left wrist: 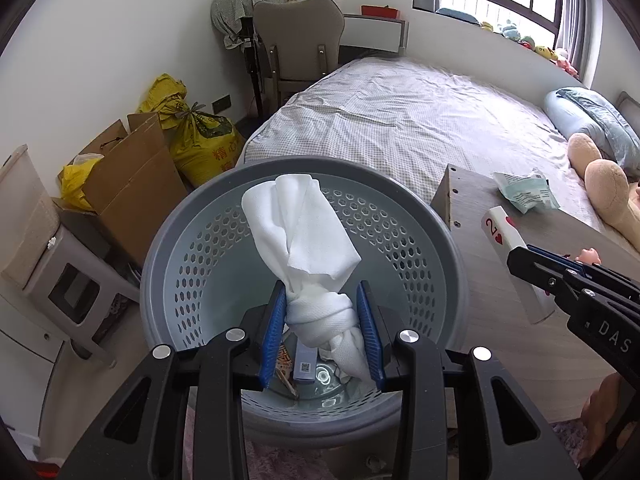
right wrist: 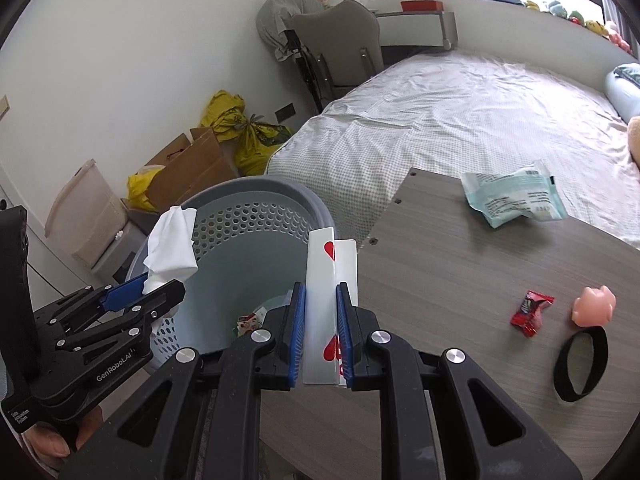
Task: Collect trash
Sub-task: 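Carry the tissue and card box over the blue basket, then open both grippers to drop the tissue and card box into the basket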
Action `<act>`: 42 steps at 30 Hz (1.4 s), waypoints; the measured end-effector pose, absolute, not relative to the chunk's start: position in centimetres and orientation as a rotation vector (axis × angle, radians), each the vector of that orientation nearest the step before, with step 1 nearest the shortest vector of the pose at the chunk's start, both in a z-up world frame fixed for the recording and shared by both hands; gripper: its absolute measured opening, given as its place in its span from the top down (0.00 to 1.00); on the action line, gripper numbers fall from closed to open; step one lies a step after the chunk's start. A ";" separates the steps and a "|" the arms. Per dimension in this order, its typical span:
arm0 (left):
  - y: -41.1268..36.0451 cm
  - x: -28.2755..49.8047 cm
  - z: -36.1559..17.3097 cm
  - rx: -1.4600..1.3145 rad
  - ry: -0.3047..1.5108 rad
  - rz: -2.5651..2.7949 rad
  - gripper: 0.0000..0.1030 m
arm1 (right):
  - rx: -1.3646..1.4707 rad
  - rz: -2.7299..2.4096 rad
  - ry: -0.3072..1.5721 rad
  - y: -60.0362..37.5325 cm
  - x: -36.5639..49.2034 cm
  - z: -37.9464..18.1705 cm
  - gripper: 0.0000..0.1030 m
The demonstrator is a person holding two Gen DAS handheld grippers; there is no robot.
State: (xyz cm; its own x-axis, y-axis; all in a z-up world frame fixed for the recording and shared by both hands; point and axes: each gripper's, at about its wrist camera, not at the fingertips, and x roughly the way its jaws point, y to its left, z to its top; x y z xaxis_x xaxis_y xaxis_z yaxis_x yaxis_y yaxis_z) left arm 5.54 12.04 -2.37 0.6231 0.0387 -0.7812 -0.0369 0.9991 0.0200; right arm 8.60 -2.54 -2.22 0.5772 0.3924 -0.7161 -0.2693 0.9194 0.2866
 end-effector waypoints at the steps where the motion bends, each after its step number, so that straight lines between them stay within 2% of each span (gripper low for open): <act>1: 12.2 5.8 -2.4 0.001 0.900 0.046 0.67 | 0.150 0.395 0.877 -2.2 8.9 -2.3 0.84; 27: 16.8 8.8 -4.4 -0.058 0.956 0.069 0.67 | 0.099 0.462 0.948 4.1 12.3 -3.6 0.84; 31: 17.0 8.6 -4.2 -0.057 0.947 0.074 0.66 | 0.102 0.464 0.943 4.3 12.3 -3.5 0.82; 34: 16.9 8.5 -3.9 -0.056 0.942 0.074 0.62 | 0.107 0.463 0.938 4.1 12.2 -3.3 0.80; 37: 16.8 8.3 -3.8 -0.056 0.938 0.080 0.53 | 0.110 0.448 0.923 3.8 11.9 -3.1 0.65; 42: 16.7 8.0 -3.4 -0.055 0.927 0.086 0.47 | 0.116 0.440 0.912 3.3 11.7 -2.7 0.64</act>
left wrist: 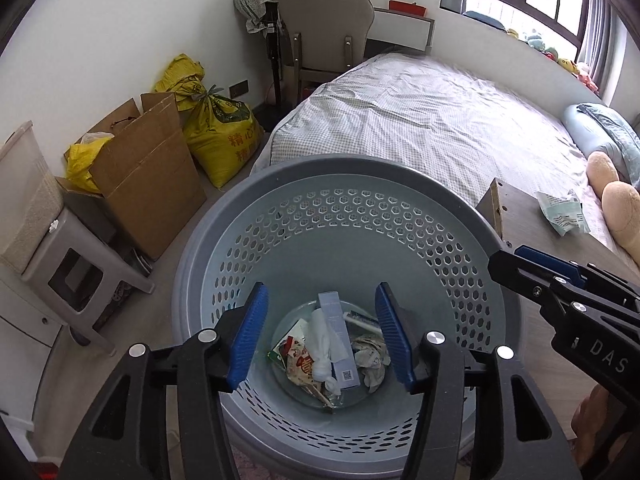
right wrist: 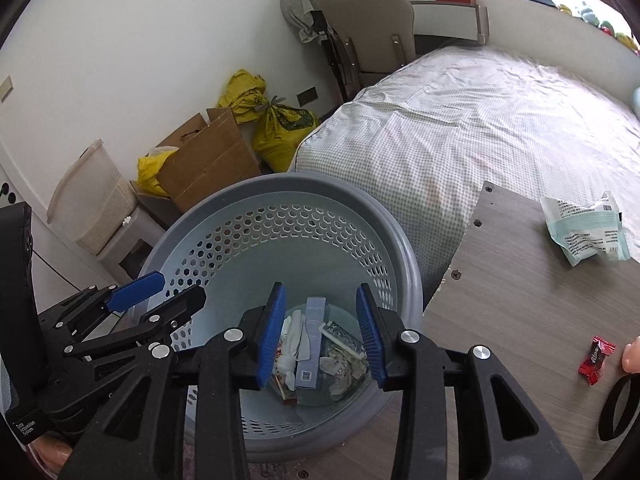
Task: Collect trash
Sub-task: 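Open both grippers to drop the tissue and card box into the basket, then withdraw both tools from the basket toward the remaining items on the table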
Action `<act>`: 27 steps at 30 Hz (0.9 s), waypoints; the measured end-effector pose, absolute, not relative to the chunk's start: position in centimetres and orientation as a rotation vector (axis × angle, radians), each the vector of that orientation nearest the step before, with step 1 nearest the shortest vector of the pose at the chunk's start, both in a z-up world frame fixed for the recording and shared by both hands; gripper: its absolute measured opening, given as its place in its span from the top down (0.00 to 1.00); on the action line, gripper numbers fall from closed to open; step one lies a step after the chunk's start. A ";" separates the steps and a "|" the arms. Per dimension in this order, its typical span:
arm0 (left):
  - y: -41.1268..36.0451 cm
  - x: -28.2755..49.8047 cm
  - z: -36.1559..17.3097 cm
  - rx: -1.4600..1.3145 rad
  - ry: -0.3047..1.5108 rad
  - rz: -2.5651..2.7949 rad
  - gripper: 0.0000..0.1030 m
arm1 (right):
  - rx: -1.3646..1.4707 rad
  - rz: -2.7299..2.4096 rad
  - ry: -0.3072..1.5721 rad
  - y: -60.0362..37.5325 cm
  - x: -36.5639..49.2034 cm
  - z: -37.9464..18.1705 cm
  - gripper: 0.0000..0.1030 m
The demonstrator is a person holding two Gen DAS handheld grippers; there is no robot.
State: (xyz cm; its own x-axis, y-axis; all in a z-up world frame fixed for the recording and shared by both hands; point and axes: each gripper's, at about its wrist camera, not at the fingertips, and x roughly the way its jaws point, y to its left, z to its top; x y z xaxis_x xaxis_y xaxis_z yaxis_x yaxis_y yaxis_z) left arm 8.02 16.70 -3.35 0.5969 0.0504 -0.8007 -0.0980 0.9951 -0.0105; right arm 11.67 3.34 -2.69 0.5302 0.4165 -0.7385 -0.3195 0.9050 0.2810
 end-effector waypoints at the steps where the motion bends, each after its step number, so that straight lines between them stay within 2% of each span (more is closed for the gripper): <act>1: 16.7 7.9 -3.3 -0.055 0.925 0.086 0.47 | 0.117 0.440 0.910 3.3 11.6 -2.7 0.64; 9: 16.5 7.3 -2.5 -0.058 0.911 0.090 0.39 | 0.112 0.437 0.901 3.1 11.0 -2.4 0.59; 18: 16.6 6.4 -1.6 -0.065 0.894 0.110 0.35 | 0.116 0.426 0.892 2.4 10.4 -2.1 0.53; 21: 16.8 6.0 -1.4 -0.067 0.886 0.122 0.34 | 0.119 0.425 0.882 2.1 10.2 -1.9 0.48; 23: 17.0 5.8 -1.2 -0.067 0.884 0.132 0.34 | 0.121 0.423 0.874 2.0 10.0 -1.7 0.41; 27: 17.1 5.2 -0.9 -0.077 0.875 0.141 0.34 | 0.115 0.415 0.873 1.6 9.6 -1.4 0.37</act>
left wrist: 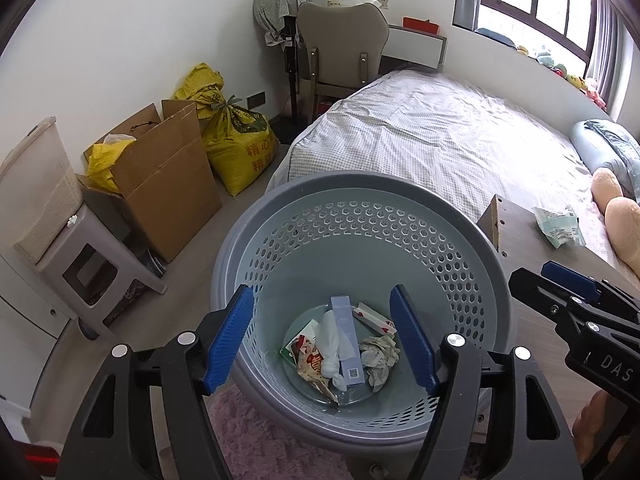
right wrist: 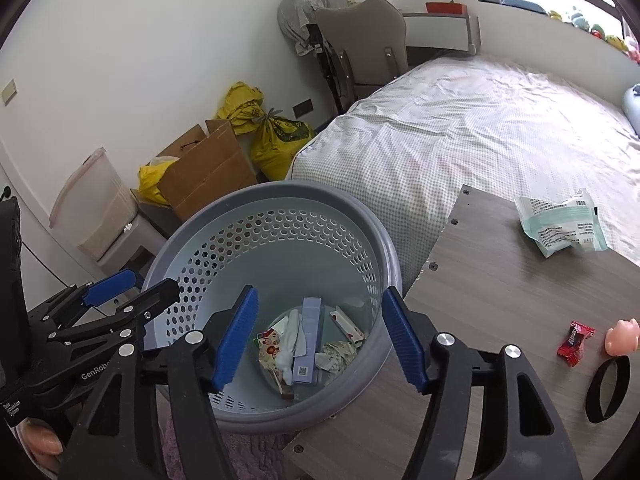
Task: Collect trash
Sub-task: 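Withdraw both tools from the basket toward the remaining items on the table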
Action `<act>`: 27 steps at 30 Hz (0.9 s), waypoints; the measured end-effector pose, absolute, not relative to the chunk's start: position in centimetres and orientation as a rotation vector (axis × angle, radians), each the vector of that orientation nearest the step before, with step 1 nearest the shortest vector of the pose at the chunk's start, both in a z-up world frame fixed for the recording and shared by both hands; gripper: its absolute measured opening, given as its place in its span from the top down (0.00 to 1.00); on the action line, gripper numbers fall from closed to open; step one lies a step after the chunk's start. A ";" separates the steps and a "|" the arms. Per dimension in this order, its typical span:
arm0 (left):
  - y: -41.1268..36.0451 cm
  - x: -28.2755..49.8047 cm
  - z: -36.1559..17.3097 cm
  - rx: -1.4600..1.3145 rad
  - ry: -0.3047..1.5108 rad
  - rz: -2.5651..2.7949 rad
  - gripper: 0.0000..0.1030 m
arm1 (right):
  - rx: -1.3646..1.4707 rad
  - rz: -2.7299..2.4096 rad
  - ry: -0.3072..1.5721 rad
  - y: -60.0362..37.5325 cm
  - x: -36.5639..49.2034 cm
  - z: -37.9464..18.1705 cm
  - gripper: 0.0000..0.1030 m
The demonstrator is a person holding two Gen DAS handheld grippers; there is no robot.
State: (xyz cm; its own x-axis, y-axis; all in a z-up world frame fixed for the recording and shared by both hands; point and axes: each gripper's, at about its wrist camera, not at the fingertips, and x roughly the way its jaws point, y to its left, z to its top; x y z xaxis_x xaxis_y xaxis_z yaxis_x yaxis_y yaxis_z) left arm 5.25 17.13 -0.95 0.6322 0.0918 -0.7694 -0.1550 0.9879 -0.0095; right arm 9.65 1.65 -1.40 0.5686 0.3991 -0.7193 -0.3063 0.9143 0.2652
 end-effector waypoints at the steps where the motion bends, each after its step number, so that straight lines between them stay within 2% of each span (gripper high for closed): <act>1: 17.2 5.1 -0.8 -0.080 0.872 0.142 0.34 | 0.113 0.411 0.872 1.6 9.5 -1.3 0.35; 12: 16.8 3.6 -0.1 -0.078 0.841 0.137 0.29 | 0.123 0.360 0.863 -0.5 7.7 -1.0 0.19; 27: 14.1 1.2 0.7 -0.056 0.813 0.089 0.29 | 0.139 0.305 0.831 -3.2 4.8 -0.2 0.17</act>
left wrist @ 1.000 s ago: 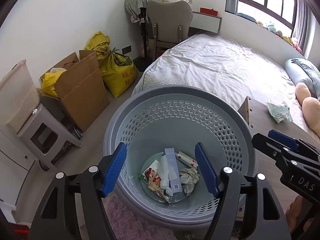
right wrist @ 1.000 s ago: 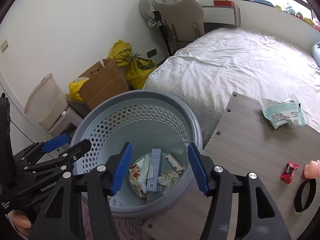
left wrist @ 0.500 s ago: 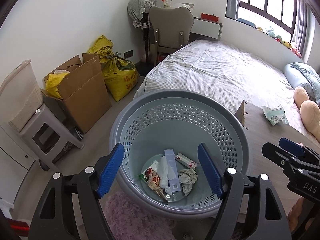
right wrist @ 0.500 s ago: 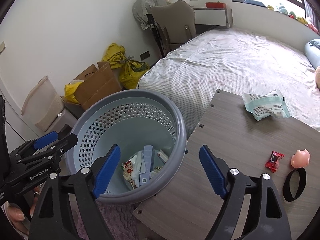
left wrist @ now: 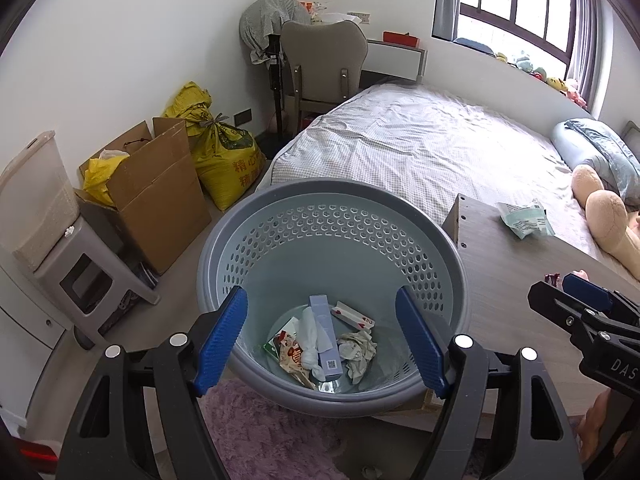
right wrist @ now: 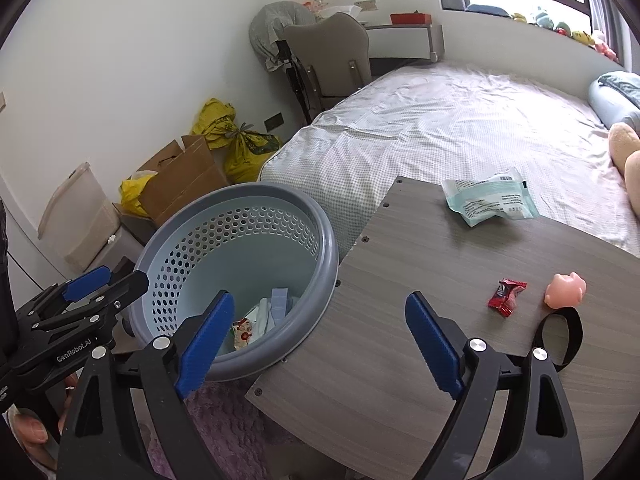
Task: Collect trash
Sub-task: 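Withdraw both tools from the basket toward the remaining items on the table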
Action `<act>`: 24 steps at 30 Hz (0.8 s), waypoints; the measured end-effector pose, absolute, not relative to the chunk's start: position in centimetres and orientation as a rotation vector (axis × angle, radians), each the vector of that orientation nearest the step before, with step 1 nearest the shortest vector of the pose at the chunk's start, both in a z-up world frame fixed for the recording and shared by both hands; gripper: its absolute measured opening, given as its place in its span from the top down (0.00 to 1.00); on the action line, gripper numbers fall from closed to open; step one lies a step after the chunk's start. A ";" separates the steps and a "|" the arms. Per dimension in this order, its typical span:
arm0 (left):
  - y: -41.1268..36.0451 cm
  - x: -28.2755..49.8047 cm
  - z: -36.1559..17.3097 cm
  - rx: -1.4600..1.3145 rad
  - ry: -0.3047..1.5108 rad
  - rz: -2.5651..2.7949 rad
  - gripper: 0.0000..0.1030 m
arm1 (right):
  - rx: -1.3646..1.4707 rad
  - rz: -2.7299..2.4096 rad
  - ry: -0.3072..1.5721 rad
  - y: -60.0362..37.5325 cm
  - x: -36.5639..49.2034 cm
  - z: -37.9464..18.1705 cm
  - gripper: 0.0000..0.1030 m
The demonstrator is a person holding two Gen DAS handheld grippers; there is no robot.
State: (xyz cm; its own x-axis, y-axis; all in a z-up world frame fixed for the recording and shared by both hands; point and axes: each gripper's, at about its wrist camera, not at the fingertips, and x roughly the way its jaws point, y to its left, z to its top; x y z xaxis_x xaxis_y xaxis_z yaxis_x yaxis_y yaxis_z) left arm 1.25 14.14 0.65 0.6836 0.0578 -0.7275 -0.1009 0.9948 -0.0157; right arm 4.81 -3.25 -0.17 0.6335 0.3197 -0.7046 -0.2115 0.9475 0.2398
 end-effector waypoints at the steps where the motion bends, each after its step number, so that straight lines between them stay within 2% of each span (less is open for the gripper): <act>1: 13.9 1.1 0.7 -0.054 0.812 0.086 0.29 | 0.140 0.302 0.830 -3.4 4.6 -0.1 0.17; 24: 8.3 -0.8 1.7 0.000 0.792 -0.011 0.29 | 0.211 0.179 0.786 -11.2 0.6 0.0 0.15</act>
State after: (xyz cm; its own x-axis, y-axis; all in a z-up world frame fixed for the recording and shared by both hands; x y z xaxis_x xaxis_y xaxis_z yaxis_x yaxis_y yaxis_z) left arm -0.78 8.28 1.71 0.7022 -0.0099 -0.7119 0.0100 0.9999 -0.0040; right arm 0.64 -11.15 -0.04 0.6933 0.2371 -0.6805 -0.0808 0.9639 0.2535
